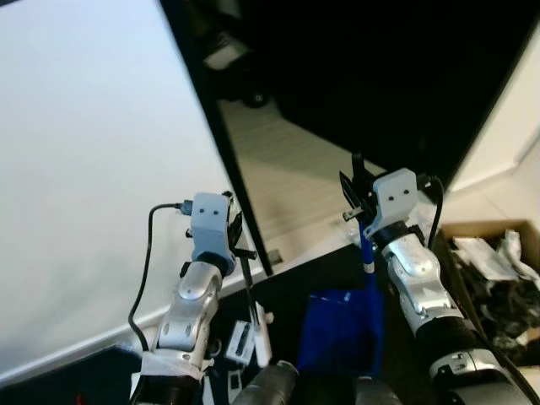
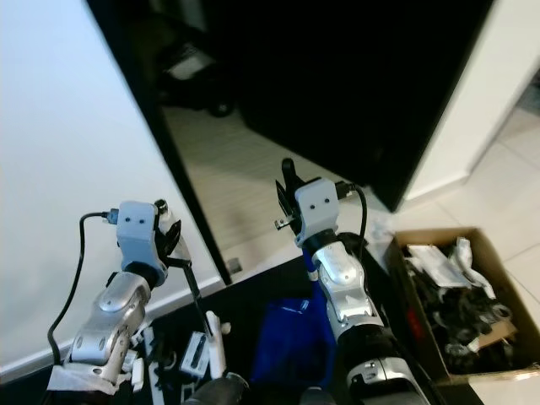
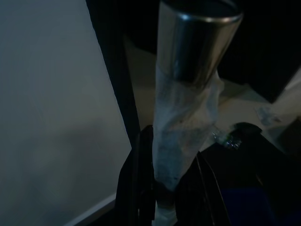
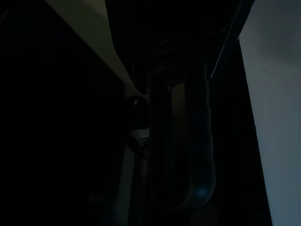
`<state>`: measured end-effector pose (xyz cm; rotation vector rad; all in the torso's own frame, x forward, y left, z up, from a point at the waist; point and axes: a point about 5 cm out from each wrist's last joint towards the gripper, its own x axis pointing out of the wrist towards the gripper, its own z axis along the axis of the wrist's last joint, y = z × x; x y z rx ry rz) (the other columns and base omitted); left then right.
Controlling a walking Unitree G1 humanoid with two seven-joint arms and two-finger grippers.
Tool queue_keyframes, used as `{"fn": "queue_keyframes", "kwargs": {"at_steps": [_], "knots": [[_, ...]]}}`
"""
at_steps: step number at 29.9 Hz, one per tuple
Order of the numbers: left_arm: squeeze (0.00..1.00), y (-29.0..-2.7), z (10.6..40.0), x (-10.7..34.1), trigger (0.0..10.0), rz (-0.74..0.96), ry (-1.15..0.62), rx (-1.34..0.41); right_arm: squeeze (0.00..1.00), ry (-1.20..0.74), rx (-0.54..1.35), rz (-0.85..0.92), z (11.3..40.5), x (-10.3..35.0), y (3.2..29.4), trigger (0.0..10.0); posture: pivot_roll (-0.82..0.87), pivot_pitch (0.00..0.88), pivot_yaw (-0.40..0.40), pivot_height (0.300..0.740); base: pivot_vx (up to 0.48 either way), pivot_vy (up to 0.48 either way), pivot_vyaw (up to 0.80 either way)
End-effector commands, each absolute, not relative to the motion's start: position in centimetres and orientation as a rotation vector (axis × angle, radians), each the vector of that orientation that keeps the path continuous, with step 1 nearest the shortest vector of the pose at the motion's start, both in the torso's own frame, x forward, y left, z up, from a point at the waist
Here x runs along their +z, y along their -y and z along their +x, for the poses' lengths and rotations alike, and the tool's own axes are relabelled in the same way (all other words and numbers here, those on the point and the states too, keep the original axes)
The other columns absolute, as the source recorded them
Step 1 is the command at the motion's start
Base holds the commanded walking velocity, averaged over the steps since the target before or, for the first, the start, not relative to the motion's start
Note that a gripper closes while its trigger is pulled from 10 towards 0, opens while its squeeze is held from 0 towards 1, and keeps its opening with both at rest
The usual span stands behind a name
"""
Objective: Sweep floor
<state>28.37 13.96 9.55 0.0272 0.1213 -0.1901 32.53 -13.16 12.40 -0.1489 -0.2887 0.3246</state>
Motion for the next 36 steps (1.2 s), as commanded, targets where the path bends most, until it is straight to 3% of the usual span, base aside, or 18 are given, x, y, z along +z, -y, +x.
{"fn": "queue_keyframes", "kwargs": {"at_steps": [1,36], "knots": [[0.00,-14.48,28.33,9.74,10.0,0.032,-0.111,-0.171,0.00,0.299,0.339,-0.156,32.54,12.61,12.73,10.0,-0.03,0.095,0.090,0.740,0.000,0.000,0.78],[0.00,-14.60,28.47,9.65,10.0,0.035,-0.113,-0.170,0.00,0.294,0.330,-0.157,32.62,12.50,12.76,10.0,-0.03,0.092,0.092,0.740,0.000,0.000,0.78]]}}
